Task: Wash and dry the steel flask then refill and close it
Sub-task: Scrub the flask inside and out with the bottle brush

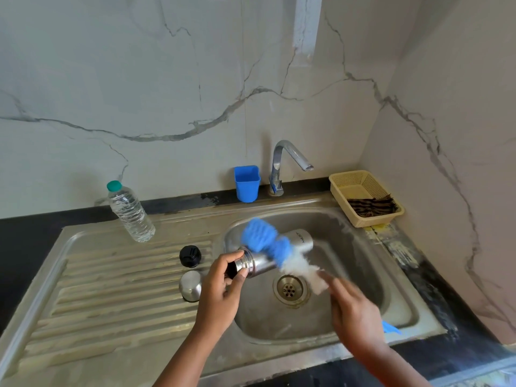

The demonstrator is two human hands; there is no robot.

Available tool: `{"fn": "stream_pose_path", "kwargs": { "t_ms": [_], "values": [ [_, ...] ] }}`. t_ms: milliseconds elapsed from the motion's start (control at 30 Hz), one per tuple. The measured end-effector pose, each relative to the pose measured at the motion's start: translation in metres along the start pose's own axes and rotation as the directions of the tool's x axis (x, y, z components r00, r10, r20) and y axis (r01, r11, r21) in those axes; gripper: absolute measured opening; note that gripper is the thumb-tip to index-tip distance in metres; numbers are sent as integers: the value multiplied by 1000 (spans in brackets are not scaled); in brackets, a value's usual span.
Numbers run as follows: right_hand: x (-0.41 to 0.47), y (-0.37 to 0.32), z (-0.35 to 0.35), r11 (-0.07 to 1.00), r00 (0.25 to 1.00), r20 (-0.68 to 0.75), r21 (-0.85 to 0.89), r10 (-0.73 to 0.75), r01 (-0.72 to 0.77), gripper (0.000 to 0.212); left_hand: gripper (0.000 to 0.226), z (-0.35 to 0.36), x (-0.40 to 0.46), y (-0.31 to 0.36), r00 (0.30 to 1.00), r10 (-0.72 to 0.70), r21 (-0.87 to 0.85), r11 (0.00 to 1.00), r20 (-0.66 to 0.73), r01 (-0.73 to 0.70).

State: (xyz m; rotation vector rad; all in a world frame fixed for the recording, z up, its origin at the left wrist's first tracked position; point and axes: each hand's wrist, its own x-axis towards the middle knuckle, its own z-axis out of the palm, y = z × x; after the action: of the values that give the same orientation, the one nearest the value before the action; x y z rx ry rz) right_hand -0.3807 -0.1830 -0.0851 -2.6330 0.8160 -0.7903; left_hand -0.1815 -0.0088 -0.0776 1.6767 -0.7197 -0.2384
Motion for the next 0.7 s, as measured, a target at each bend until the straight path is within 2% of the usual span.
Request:
{"fn": "stream_pose_path", "kwargs": {
  "t_ms": [33, 100, 167, 233, 267, 333, 467, 600, 700],
  "values": [
    [-4, -3, 2, 998, 998, 5, 12, -63, 63, 42, 29, 1, -1, -3, 1000, 15, 46, 999, 2, -15],
    [-3, 3, 6, 999, 998, 12, -4, -54, 54, 42, 31, 3, -4, -3, 999, 51, 101, 994, -4, -51],
    [5, 14, 9, 993, 992, 52, -50, 113, -111, 45, 36, 3, -6, 0, 994, 109, 127, 986, -5, -107],
    [17, 30, 11, 942, 935, 135, -116, 329, -315, 47, 34, 2, -7, 1, 984, 176, 168, 970, 7, -174],
    [24, 37, 11, 912, 897, 184, -161, 402, -376, 49, 32, 0, -6, 0, 978, 207, 187, 960, 24, -208],
    [35, 45, 6, 889, 849, 269, -198, 455, -414, 59, 28, -3, -3, -3, 964, 256, 220, 938, 75, -266],
    [53, 43, 0, 949, 807, 499, -146, 315, -280, 78, 24, -16, 8, -4, 915, 332, 317, 863, 230, -393],
    [77, 28, 5, 967, 801, 563, 13, 203, -254, 83, 23, -25, 20, 10, 818, 362, 426, 718, 448, -551],
    [91, 14, 11, 960, 785, 610, 145, 102, -238, 89, 25, -23, 25, 20, 733, 380, 423, 629, 564, -652]
  ]
}}
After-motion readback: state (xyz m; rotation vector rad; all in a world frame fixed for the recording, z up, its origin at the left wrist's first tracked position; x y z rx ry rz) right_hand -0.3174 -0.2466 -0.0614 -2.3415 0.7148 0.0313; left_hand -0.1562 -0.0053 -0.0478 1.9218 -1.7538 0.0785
